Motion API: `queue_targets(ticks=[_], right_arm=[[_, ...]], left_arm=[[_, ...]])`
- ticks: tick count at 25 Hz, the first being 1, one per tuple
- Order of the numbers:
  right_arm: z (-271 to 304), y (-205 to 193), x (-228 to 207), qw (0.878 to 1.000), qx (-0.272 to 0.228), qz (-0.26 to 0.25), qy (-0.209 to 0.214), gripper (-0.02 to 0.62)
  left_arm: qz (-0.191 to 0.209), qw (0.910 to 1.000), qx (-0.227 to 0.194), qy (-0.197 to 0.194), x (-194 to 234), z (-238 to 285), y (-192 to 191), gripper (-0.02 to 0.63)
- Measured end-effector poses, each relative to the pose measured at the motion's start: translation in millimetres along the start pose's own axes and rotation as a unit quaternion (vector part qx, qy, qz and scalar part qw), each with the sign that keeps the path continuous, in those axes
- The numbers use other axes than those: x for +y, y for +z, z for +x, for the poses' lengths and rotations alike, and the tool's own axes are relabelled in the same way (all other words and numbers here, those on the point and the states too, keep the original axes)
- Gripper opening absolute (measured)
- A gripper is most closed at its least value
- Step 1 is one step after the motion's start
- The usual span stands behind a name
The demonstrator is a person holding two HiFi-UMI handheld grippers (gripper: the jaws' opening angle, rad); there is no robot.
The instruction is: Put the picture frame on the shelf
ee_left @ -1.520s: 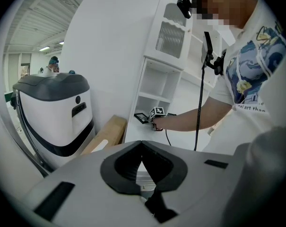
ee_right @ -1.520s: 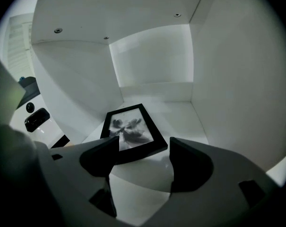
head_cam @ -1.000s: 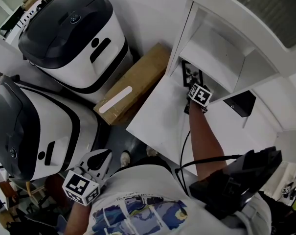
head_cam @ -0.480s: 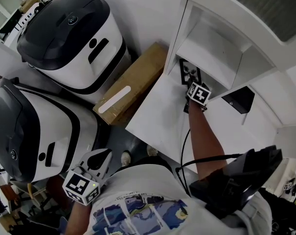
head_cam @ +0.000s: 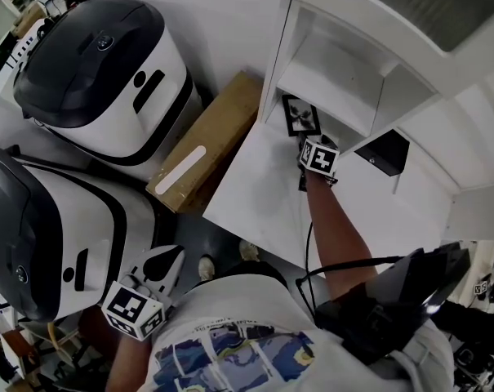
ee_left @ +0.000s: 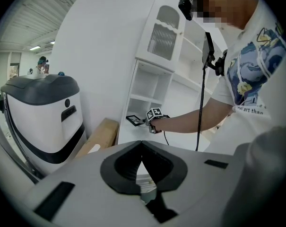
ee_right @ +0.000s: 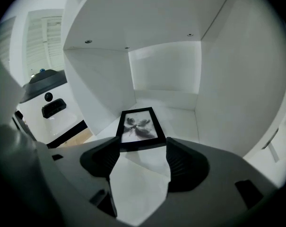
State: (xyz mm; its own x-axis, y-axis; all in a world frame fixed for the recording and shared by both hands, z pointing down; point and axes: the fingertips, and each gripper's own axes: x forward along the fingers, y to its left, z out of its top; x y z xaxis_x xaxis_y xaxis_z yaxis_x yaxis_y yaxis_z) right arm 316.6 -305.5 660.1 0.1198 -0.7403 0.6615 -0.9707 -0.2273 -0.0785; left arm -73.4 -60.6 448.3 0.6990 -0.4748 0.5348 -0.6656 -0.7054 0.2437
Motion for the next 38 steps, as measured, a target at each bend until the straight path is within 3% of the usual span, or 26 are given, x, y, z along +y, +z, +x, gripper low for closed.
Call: queue_targets(ticks=[4,16,21,30,38], right_arm=[[-19.3,-2.5,2.2,1.0,-0.001,-0.022,-0.006,0.232],[-79.5,-33.8,19.4,0.998,0.016,-0.053,-0.01,0.076],[-111.8,-56.8,37.5,0.998,0.026,-0.057,-0.001,0.05],[-175.7,-102.7,86.1,0.996,0.038,-0.053,0.055,0.026],[-236.9,-134.6,140.4,0.99,0.048,-0.086,0.103,0.025]], left_arm=[[0.005,0.9998,-0.001,-0.017,2.4,-3.5,-1.7,0.012],[0.032,0.9969,-0.012,-0.071,13.1,-16.5,-3.7,0.012],[0.065,0.9941,-0.008,-0.086,14.4,-23.9,-8.5,0.012],[0.081,0.9896,-0.016,-0.118,20.1,-40.8,-15.3,0.012],[0.09,0.9861,-0.02,-0.138,23.1,-62.0,-28.5,0.012]])
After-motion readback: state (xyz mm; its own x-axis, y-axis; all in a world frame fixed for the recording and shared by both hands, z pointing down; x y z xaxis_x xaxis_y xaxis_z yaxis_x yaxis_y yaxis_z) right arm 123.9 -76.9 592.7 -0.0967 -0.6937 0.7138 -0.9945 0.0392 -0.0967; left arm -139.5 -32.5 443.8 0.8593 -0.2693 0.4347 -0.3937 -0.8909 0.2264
